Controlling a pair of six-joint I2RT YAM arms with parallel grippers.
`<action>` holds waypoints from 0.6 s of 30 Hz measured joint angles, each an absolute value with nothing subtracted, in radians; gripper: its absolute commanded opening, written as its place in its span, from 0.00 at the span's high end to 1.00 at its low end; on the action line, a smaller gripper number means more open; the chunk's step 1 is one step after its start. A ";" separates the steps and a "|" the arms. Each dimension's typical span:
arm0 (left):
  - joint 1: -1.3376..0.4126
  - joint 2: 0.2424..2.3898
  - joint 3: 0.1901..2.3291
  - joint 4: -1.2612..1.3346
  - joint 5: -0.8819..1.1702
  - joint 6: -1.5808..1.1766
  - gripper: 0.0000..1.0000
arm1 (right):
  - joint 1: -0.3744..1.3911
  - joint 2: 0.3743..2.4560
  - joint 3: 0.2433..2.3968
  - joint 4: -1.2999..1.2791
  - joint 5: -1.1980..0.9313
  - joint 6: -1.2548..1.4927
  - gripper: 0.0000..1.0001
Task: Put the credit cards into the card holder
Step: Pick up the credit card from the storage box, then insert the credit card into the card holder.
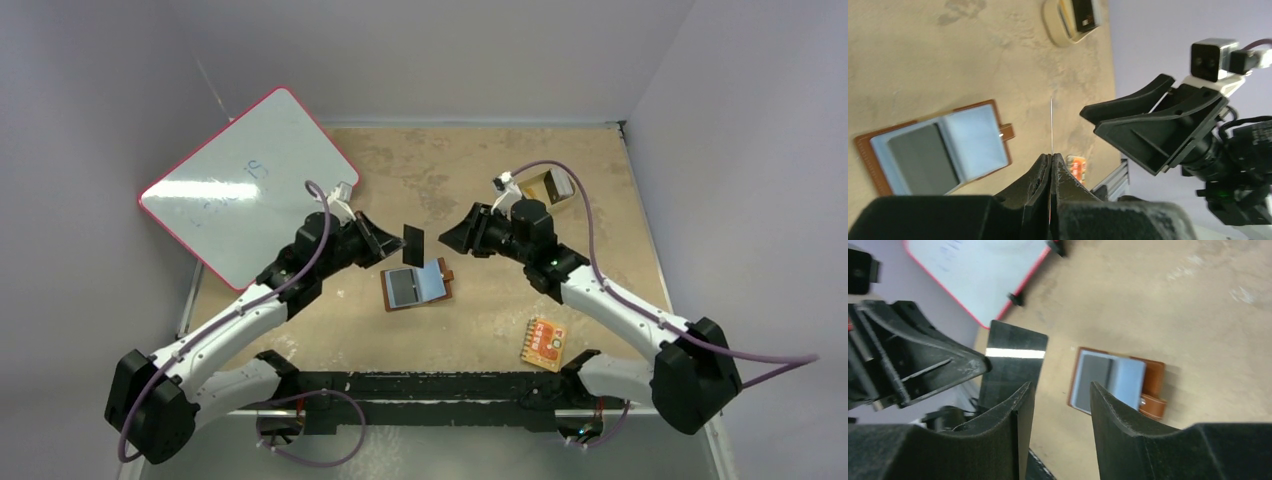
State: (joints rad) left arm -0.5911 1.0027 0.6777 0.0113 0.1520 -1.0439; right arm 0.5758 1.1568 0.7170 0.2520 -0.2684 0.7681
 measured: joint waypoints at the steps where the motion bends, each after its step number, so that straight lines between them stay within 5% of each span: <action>1: -0.591 1.011 0.667 0.003 0.150 -1.042 1.00 | 0.576 1.169 0.720 0.234 -0.257 0.756 0.52; 18: -0.591 1.158 0.510 0.014 0.179 -1.038 1.00 | 0.684 1.551 0.866 0.024 -0.113 0.587 0.63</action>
State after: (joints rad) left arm -0.5911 1.1580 0.5098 0.0143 0.1787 -1.0378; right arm 0.6838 1.5513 0.8658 0.0242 -0.1127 0.5865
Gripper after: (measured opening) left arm 0.006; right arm 0.388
